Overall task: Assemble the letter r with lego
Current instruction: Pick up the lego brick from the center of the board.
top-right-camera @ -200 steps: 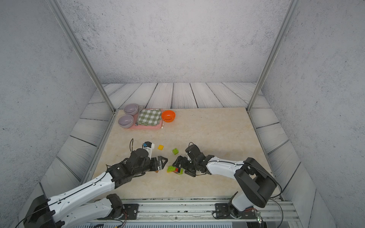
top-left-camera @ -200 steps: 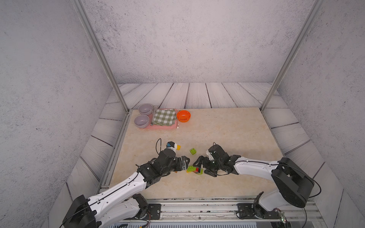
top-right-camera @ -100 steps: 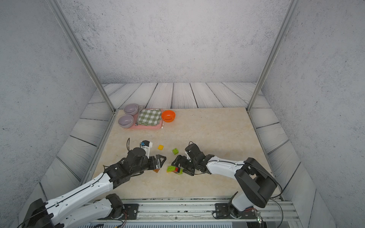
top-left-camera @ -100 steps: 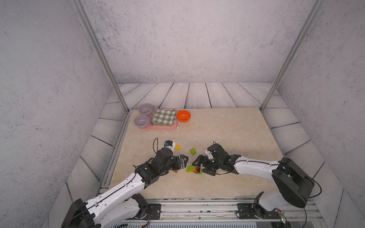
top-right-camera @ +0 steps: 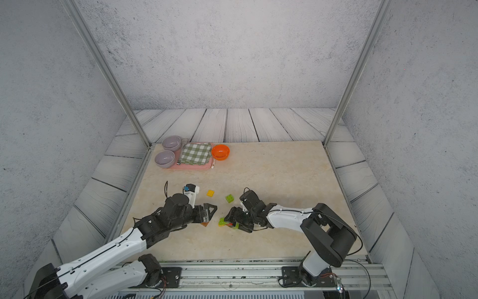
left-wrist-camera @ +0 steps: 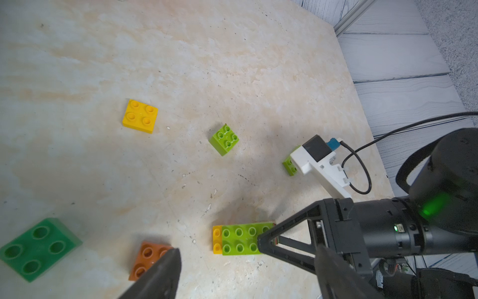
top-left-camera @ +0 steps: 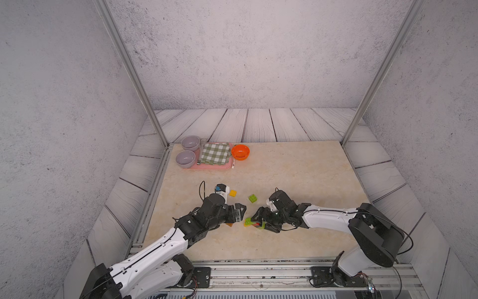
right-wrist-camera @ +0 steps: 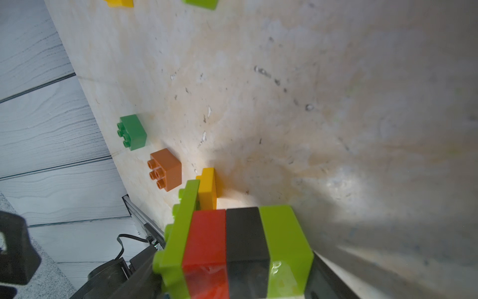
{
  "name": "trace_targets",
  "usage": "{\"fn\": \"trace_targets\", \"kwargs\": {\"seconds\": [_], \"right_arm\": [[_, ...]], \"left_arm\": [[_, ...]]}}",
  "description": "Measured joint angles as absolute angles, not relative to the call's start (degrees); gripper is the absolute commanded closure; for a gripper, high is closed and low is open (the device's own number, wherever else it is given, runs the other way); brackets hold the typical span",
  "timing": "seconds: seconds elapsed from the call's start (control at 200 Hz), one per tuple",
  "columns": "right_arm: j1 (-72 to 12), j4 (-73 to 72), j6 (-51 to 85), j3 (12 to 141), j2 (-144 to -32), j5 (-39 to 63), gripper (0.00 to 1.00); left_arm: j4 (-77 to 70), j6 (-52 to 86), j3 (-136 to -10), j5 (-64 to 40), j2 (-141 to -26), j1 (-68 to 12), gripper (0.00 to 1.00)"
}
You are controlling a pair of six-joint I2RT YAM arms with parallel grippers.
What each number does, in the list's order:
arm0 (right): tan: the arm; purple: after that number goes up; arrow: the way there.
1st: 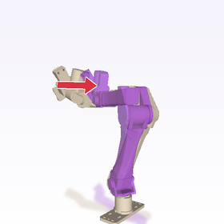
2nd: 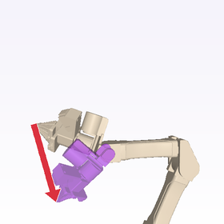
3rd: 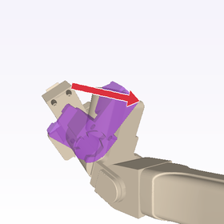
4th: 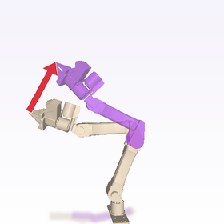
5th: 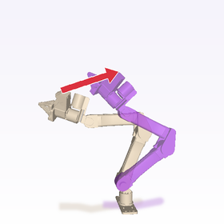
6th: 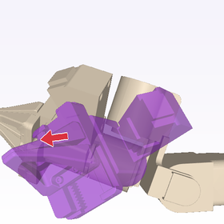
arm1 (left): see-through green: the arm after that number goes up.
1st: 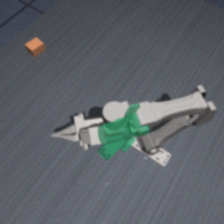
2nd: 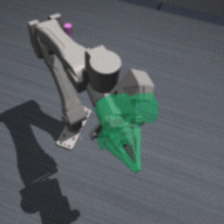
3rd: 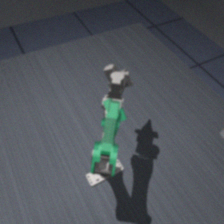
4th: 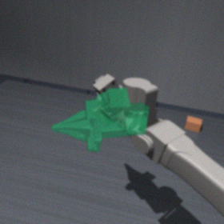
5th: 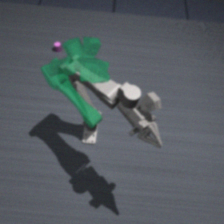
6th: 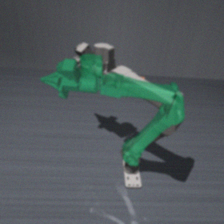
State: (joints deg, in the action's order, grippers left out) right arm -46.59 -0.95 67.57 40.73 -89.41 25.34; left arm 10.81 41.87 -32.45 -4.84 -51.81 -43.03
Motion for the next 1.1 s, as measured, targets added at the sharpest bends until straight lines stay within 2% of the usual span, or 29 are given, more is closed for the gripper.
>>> {"fn": "trace_targets", "kwargs": {"seconds": [0.235,0.335,0.36,0.37,0.505,0.666,0.851,1.101], "right_arm": [[-46.59,-2.48,67.96,40.14,-89.36,25.41,0.31],[-46.59,-3.6,68.45,39.29,-88.66,25.63,0.34],[-46.46,-3.75,68.47,38.98,-88.12,25.82,0.35],[-46.39,-3.79,68.51,38.85,-87.9,25.93,0.35],[-44.29,-3.51,67.24,37.67,-82.32,29.15,0.37],[-36.1,-0.16,61.78,37.56,-72.01,35.79,0.37],[-26.22,6.39,55.88,37.56,-62.35,45.74,0.37],[-25.69,8.1,54.52,38.09,-59.09,55.94,0.37]], "left_arm": [[11.4,36.71,-32.47,-3.86,-46.92,-42.78,0.05],[12.05,32.64,-32.91,-2.98,-44.23,-42.76,0.06],[12.34,31.33,-33.23,-2.96,-43.55,-42.76,0.0],[12.49,30.76,-33.39,-2.94,-43.33,-42.76,0.01],[13.58,18.76,-36.69,-6.57,-40.56,-42.74,0.02],[14.06,0.95,-40.27,-15.44,-38.96,-42.74,0.02],[14.31,-14.9,-44.31,-26.5,-45.65,-42.74,0.02],[11.25,-23.49,-49.76,-36.49,-57.06,-42.7,0.02]]}}
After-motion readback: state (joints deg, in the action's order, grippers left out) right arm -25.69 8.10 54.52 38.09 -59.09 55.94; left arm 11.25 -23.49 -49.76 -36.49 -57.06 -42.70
